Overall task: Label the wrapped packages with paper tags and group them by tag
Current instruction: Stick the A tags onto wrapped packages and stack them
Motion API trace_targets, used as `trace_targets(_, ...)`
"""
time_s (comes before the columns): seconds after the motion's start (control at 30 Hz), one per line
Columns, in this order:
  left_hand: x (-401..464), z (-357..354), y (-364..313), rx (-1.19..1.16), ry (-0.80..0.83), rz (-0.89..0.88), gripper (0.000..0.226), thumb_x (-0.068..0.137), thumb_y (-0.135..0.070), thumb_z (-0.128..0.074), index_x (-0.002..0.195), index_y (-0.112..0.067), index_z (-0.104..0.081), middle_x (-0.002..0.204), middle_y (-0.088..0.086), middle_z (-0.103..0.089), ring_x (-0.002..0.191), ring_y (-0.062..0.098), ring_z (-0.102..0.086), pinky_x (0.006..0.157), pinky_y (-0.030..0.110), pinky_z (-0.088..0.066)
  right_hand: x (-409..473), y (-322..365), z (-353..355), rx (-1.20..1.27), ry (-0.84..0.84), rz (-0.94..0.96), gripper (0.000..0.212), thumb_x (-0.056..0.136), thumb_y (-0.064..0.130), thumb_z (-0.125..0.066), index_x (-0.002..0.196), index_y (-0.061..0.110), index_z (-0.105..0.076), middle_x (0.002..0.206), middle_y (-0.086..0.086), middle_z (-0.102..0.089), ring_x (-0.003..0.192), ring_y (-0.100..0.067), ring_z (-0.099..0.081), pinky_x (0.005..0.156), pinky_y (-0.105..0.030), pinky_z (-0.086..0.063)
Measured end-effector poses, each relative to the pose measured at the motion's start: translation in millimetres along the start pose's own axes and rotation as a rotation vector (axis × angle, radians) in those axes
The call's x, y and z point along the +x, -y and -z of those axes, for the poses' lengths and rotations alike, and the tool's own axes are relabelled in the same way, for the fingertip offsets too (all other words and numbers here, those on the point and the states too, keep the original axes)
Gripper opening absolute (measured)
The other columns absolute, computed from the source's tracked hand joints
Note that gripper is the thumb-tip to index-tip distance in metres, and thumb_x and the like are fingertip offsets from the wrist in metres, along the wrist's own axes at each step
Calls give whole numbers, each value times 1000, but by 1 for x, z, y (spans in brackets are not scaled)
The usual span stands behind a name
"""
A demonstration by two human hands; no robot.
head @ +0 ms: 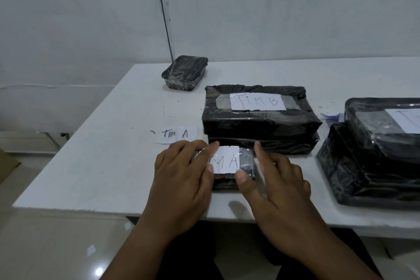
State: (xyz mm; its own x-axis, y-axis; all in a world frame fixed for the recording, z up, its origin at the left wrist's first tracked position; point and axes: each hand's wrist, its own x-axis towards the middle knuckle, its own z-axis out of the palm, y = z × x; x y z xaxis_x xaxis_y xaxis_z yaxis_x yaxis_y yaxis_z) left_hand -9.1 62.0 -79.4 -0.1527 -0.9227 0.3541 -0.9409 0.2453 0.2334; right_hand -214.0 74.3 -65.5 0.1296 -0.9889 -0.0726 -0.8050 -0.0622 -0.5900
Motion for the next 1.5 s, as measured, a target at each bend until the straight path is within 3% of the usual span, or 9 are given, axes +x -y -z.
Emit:
trace_targets(0.3, 0, 2, 0, -27, 1, -8, 51, 103, -41, -31, 151, -32, -47, 140, -14, -52, 129, 12, -42, 106, 29, -27, 0, 1, 10, 33, -6, 23, 89, 72, 92, -2, 148, 56, -30, 141, 25, -32, 136, -6, -27, 106, -32, -21)
trace_targets(0.37, -1, -1, 1, -56, -26, -13, 51, 103, -41, -32, 151, -31, -46, 144, -13, -50, 133, 12, -41, 108, 31, -29, 1, 1, 7, 138, -47, 24, 84, 74, 92, -11, 152, 59, -17, 140, 25, -36, 137, -6, -35, 113, -37, -29)
trace_targets(0.57, -10, -7, 2, -292, -171, 161, 48, 99, -52, -40, 142, -34, -51, 150, -9, -41, 144, 10, -30, 116, 32, -30, 6, 4, -2, 186, -184, 83, 64, 93, 64, -49, 152, 43, -41, 137, 17, -56, 124, -5, -54, 105, -32, -48)
trace_targets(0.73, -13, -1, 12, -463, -166, 200, 41, 98, -54, -56, 134, -36, -62, 130, -16, -56, 127, 0, -51, 96, 0, -35, 5, 10, 2, 187, -192, 99, 64, 95, 53, -57, 155, 41, -37, 142, 18, -55, 128, -2, -50, 103, -19, -40)
trace_targets(0.93, -18, 38, 9, -440, -416, 75, 46, 85, -40, -74, 127, -23, -65, 129, -10, -62, 123, 6, -56, 99, 10, -41, -6, 28, 10, 381, -403, 199, 50, 83, 67, -64, 129, 46, -65, 115, 28, -67, 100, 5, -65, 80, -17, -55)
trace_targets(1.07, -7, 63, -5, -568, -553, 101, 48, 85, -31, -72, 130, -36, -55, 130, -30, -57, 122, 3, -59, 93, 17, -50, -3, 50, 28, 433, -620, 326, 25, 84, 44, -78, 106, 32, -76, 93, 22, -73, 89, -2, -70, 71, -11, -53)
trace_targets(1.17, 17, 72, -13, -619, -645, 87, 42, 89, -24, -70, 130, -26, -60, 129, -19, -63, 121, 11, -63, 96, 21, -51, 10, 60, 44, 431, -699, 339, 21, 86, 40, -78, 104, 30, -76, 89, 19, -72, 82, -2, -69, 70, -8, -51)
trace_targets(1.27, 53, 76, -20, -686, -638, 121, 42, 94, -23, -71, 135, -22, -60, 126, -27, -62, 115, -2, -63, 91, 10, -48, 30, 67, 64, 428, -738, 315, 19, 91, 40, -72, 108, 32, -75, 89, 16, -72, 75, -4, -68, 68, -23, -57)
trace_targets(1.5, 119, 60, -35, -714, -513, 266, 45, 89, -41, -74, 131, -36, -59, 121, -23, -60, 112, -2, -61, 96, 26, -54, 76, 65, 97, 279, -705, 105, 20, 97, 41, -56, 113, 35, -66, 92, 10, -66, 86, -14, -64, 78, -32, -52)
